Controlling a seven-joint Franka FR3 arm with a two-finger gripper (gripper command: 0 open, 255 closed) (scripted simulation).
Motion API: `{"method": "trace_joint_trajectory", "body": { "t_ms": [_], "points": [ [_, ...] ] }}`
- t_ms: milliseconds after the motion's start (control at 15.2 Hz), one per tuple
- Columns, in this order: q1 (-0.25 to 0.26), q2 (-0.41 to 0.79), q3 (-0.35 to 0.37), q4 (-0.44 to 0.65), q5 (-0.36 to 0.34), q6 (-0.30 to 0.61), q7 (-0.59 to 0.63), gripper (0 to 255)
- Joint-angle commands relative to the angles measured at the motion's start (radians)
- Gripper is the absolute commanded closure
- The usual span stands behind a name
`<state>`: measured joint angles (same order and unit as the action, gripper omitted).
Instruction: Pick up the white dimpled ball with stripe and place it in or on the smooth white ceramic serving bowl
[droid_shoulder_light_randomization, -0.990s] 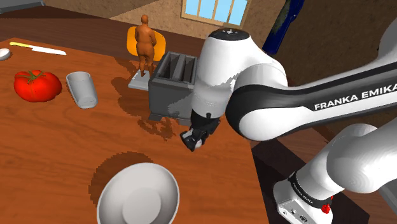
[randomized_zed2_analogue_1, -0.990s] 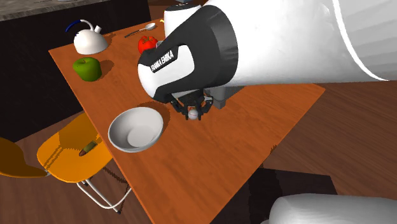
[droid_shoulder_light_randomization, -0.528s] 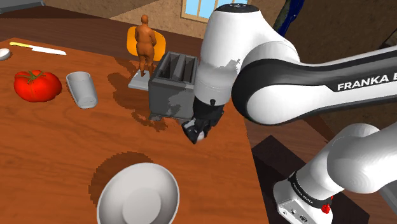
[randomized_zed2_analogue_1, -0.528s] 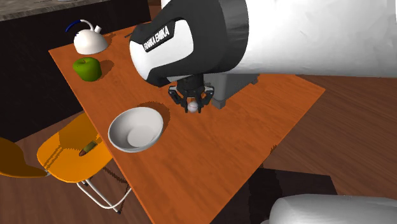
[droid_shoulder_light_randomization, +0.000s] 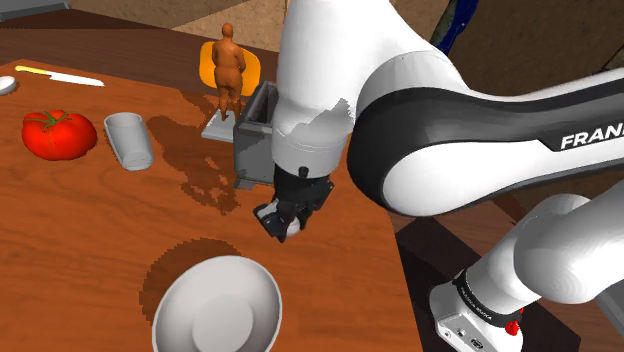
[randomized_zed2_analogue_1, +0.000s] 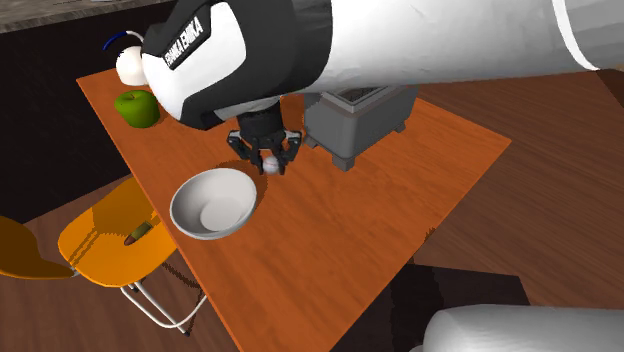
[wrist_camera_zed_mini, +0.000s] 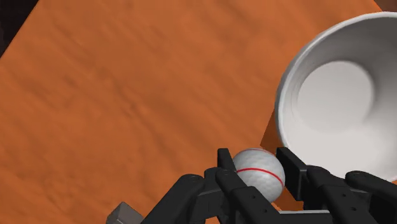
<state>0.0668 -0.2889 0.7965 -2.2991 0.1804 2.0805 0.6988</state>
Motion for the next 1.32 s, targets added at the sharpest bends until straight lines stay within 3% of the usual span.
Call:
{"method": "trace_joint_trajectory", "body": {
  "t_ms": [0,330,594,1254],
  "points": [
    [-0.007,0.058,0.054,0.052,-0.036,-0.001,0.074,255],
    [-0.012,0.262,0.184,0.209,-0.206,-0.021,0.297,255],
    [0.071,0.467,0.218,0.357,-0.395,-0.073,0.490,255],
    [0.114,0.545,0.176,0.287,-0.479,0.037,0.551,255]
  ]
}}
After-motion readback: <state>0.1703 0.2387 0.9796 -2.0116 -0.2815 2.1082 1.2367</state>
